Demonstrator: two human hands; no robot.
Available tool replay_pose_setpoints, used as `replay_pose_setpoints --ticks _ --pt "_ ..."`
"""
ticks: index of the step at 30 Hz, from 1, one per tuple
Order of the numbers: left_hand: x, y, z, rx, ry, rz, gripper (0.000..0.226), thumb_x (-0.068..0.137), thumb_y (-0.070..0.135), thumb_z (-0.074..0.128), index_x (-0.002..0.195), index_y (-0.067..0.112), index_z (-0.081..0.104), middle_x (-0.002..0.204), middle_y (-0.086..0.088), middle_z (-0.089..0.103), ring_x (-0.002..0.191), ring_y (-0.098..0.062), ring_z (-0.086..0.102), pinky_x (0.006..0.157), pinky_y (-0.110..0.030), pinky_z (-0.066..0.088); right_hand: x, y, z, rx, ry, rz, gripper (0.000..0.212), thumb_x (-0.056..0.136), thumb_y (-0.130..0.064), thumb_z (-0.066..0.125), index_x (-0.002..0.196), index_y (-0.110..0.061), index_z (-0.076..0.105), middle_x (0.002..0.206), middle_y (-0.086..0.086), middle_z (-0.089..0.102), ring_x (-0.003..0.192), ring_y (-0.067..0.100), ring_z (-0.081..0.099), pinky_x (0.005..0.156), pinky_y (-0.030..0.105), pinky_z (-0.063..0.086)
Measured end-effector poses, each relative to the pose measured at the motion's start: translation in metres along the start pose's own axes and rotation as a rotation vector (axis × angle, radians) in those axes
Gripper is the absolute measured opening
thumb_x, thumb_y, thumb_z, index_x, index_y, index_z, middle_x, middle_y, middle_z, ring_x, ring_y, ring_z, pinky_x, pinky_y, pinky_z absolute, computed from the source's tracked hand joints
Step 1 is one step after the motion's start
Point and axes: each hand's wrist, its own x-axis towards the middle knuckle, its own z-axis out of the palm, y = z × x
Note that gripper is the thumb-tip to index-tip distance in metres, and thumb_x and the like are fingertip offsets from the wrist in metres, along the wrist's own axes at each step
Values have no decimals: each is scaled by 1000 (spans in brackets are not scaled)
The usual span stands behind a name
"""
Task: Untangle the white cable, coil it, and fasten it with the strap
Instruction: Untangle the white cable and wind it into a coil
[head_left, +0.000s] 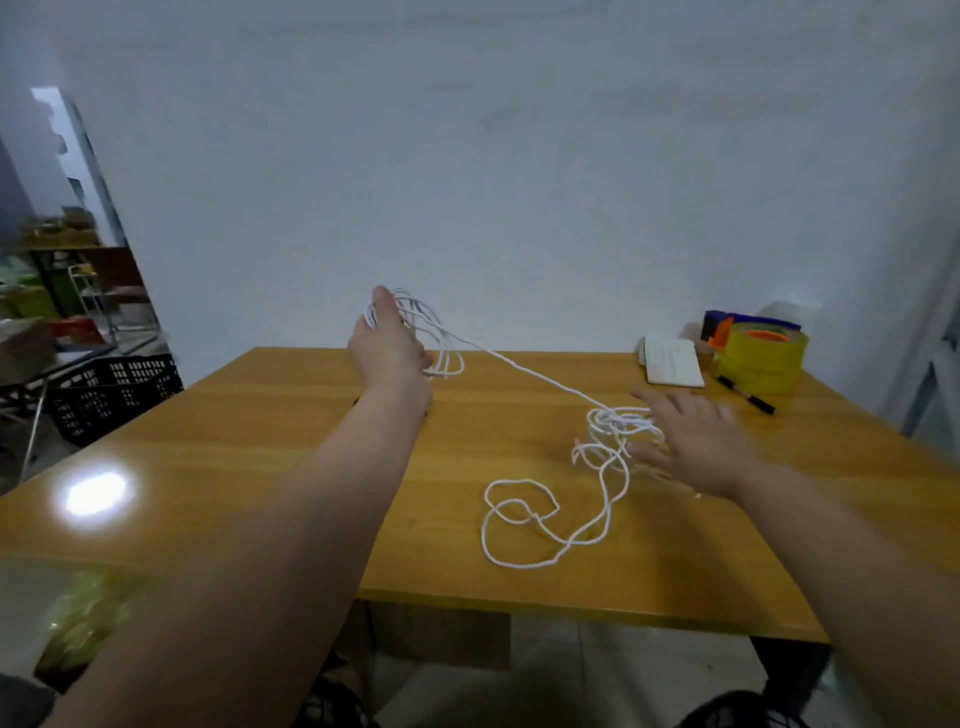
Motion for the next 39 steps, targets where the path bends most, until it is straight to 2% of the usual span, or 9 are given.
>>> replay_pose_setpoints --ticks 4,9,13,16,21,25,27,31,39 --pt "-9 -8 8 -81 -270 -131 42 99 40 42 64 19 35 36 9 20 29 -8 15 36 -15 15 -14 -1 -9 528 -261 19 92 82 -35 67 148 -36 3 157 -6 4 144 20 14 113 38 23" --pt "-30 -21 18 163 -588 -141 40 99 42 39 68 17 38 37 9 19 28 -6 15 38 -11 14 -17 -72 -62 1044 -96 -116 94 74 -44 72 147 -36 13 140 -12 34 132 6 32 102 29 34" --pt "-31 -22 18 309 -690 -117 44 98 47 38 64 21 30 42 8 18 34 -9 14 41 -20 12 -6 -112 -57 971 -130 -190 81 80 -36 69 145 -26 21 84 8 69 70 6 66 70 25 52" --pt "-19 -21 6 425 -732 -176 50 97 53 36 59 23 23 44 7 16 36 -10 14 39 -20 15 11 -103 -51 1080 212 -93 23 96 -28 48 99 -13 65 57 -7 48 44 -2 43 49 13 36" --pt "-19 -31 -2 296 -910 -470 55 77 68 45 59 22 21 45 7 16 34 -8 15 35 -20 12 26 -105 -48 1198 128 130 50 95 -54 31 65 -16 44 54 0 38 47 13 36 41 20 30" --pt "-20 -47 8 270 -838 -417 53 86 57 51 54 21 28 44 7 19 34 -7 16 32 -16 14 29 -117 -38 1344 -196 -110 78 68 -80 31 112 -23 60 108 18 65 99 30 65 75 38 52" --pt "-16 -53 11 312 -739 -357 52 89 55 50 56 20 31 46 6 22 34 -8 18 34 -16 15 30 -118 -30 1394 -156 -179 74 67 -66 57 126 -24 50 104 12 67 96 27 66 73 36 50" --pt "-8 -61 12 411 -673 -302 53 88 58 51 55 21 32 48 5 26 39 -12 23 40 -22 24 35 -114 -19 1284 55 -88 15 87 -23 63 88 -8 61 63 6 55 60 20 54 56 29 42" --pt "8 -72 1 371 -737 -401 42 90 47 55 65 15 45 40 10 21 33 -6 19 40 -19 30 35 -109 -6 1749 -62 88 40 96 -35 43 61 -15 44 42 -5 44 42 10 42 53 26 32"
